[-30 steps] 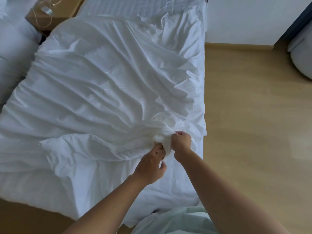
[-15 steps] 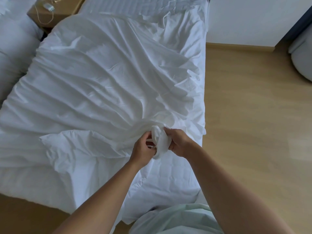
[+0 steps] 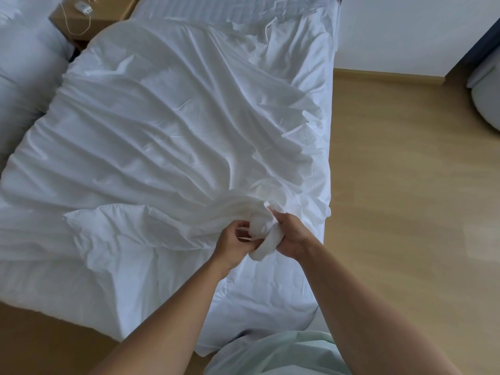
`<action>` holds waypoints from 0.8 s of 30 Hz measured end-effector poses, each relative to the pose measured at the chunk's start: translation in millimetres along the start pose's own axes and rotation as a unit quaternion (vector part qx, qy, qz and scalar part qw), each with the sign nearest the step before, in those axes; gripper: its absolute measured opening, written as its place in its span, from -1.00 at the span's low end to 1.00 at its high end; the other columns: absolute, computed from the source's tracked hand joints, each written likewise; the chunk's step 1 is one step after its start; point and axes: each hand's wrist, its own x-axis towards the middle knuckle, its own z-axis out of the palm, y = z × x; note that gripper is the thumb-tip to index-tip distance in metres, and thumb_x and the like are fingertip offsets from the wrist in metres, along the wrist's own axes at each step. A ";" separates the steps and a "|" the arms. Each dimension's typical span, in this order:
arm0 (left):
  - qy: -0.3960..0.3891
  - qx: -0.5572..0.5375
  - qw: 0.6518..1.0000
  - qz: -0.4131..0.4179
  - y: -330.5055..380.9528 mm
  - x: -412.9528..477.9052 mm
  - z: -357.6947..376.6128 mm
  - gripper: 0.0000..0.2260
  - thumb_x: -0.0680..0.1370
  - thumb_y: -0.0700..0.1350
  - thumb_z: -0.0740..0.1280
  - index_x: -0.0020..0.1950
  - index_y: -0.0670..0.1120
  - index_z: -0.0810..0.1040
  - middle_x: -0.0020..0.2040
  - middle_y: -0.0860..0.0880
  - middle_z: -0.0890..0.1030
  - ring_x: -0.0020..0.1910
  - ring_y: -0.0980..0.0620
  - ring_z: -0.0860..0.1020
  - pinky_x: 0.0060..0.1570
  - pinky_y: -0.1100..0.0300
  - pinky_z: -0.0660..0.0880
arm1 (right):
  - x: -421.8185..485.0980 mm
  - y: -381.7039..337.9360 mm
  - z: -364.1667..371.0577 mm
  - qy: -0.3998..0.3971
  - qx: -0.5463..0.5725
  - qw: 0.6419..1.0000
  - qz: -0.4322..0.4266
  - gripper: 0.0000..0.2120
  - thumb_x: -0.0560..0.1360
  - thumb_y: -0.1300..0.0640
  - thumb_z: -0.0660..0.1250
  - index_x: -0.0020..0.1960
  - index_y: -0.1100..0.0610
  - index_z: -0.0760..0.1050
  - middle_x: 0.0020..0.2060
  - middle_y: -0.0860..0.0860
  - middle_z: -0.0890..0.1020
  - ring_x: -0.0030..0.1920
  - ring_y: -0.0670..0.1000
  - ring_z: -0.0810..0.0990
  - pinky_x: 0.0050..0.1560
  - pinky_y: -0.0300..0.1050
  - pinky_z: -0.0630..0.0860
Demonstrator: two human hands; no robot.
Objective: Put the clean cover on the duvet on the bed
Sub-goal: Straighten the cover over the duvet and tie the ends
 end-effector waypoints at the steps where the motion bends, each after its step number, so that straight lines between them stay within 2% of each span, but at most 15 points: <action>1: 0.005 -0.014 1.000 0.000 -3.4 -0.5 -0.9 -0.64 0.36 -0.07 0.65 0.06 -0.02 0.60 -0.06 -0.01 0.70 -0.09 0.00 0.69 -0.04 0.12 0.65 | -0.5 -0.1 -0.5 0.013 0.004 1.000 0.000 -0.57 0.62 0.03 0.32 0.33 0.33 0.53 0.22 0.31 0.61 0.20 0.27 0.64 0.08 0.13 0.63; 4: 0.027 0.008 0.999 0.040 -3.8 2.0 -2.4 -0.81 0.47 -0.09 0.57 -0.10 -0.13 0.61 -0.22 0.02 0.64 -0.20 0.05 0.59 -0.10 0.14 0.57 | 0.8 -1.1 0.0 0.033 -0.008 0.999 -0.018 -0.58 0.66 0.04 0.26 0.36 0.34 0.50 0.29 0.32 0.57 0.31 0.31 0.56 0.28 0.19 0.54; 7: 0.037 0.097 0.990 0.094 4.7 7.8 0.4 -0.83 0.51 -0.08 0.52 -0.12 -0.11 0.58 -0.21 0.07 0.63 -0.22 0.09 0.56 -0.11 0.17 0.52 | 2.6 -2.1 1.5 0.039 -0.004 0.999 -0.025 -0.58 0.69 0.06 0.21 0.36 0.38 0.48 0.30 0.36 0.54 0.33 0.34 0.52 0.40 0.25 0.43; 9: 0.035 0.130 0.986 0.101 11.0 11.0 1.0 -0.83 0.50 -0.07 0.53 -0.04 -0.04 0.56 -0.11 0.09 0.66 -0.14 0.10 0.63 -0.06 0.19 0.56 | 0.2 -3.6 3.1 0.033 -0.001 0.999 -0.024 -0.58 0.69 0.05 0.23 0.34 0.39 0.49 0.26 0.36 0.57 0.29 0.32 0.57 0.34 0.22 0.49; 11: 0.024 0.163 0.981 0.098 14.2 15.1 0.3 -0.81 0.49 -0.06 0.52 0.02 0.03 0.56 -0.07 0.12 0.66 -0.10 0.14 0.65 -0.05 0.21 0.57 | -3.0 -3.7 2.6 0.021 -0.001 1.000 -0.021 -0.58 0.68 0.03 0.24 0.31 0.37 0.52 0.21 0.33 0.61 0.22 0.28 0.63 0.20 0.14 0.59; 14: 0.015 0.210 0.969 0.129 16.7 19.9 0.8 -0.90 0.56 -0.07 0.45 -0.09 0.07 0.55 -0.12 0.13 0.64 -0.13 0.18 0.61 -0.09 0.25 0.50 | -5.9 -3.6 -2.6 0.004 -0.010 1.000 -0.024 -0.54 0.66 -0.04 0.27 0.31 0.33 0.54 0.22 0.29 0.62 0.21 0.24 0.64 0.22 0.14 0.56; 17: 0.042 0.209 0.964 0.158 19.6 24.7 -4.3 -0.78 0.59 -0.11 0.41 -0.20 0.09 0.47 -0.21 0.13 0.58 -0.22 0.20 0.54 -0.14 0.28 0.46 | -4.0 -6.1 -6.3 0.014 -0.010 0.999 -0.037 -0.59 0.62 -0.02 0.33 0.27 0.30 0.58 0.20 0.26 0.64 0.20 0.23 0.65 0.21 0.15 0.58; 19: 0.052 0.163 0.975 0.142 21.4 26.1 -10.3 -0.78 0.61 -0.15 0.38 -0.21 0.01 0.47 -0.26 0.09 0.56 -0.24 0.11 0.52 -0.10 0.18 0.53 | -1.0 -6.3 -10.0 0.042 -0.027 0.998 -0.049 -0.66 0.59 0.02 0.38 0.20 0.27 0.62 0.13 0.24 0.68 0.11 0.21 0.69 0.05 0.10 0.64; 21: 0.044 0.038 0.995 0.085 26.2 26.6 -14.9 -0.81 0.62 -0.22 0.34 -0.19 -0.09 0.49 -0.23 -0.01 0.59 -0.18 0.01 0.57 -0.05 0.06 0.63 | 0.7 -5.3 -13.0 0.067 -0.063 0.994 -0.058 -0.69 0.58 0.04 0.41 0.16 0.26 0.63 0.06 0.20 0.71 0.03 0.17 0.72 -0.05 0.04 0.65; 24: 0.020 -0.145 0.989 -0.012 39.0 22.7 -21.7 -0.82 0.63 -0.28 0.27 -0.14 -0.11 0.54 -0.21 -0.06 0.67 -0.19 -0.04 0.65 -0.18 0.05 0.61 | 4.9 -3.7 -16.9 0.130 -0.128 0.982 -0.054 -0.71 0.58 0.04 0.42 0.18 0.23 0.62 0.03 0.15 0.73 0.01 0.14 0.73 -0.12 -0.03 0.66</action>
